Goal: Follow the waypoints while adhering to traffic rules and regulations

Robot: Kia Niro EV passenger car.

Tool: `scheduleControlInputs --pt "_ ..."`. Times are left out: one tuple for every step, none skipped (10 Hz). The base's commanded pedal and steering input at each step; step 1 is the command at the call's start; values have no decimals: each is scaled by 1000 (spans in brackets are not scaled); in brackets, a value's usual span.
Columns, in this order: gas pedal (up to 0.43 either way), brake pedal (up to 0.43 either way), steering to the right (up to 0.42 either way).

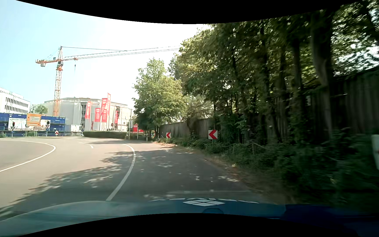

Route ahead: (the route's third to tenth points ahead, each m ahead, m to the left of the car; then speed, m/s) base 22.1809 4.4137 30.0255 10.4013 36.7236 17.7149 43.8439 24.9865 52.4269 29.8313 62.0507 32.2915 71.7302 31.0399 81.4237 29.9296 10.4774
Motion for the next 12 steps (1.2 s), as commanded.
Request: scheduleControlInputs --pt "0 152 -111" --pt "0 189 -113" --pt "0 189 -113" --pt "0 171 -113" --pt "0 122 -114" --pt "0 110 -116" --pt "0 116 -118" --pt "0 116 -119" --pt "0 104 -118" --pt "0 110 -119" --pt "0 110 -118" --pt "0 104 -118"
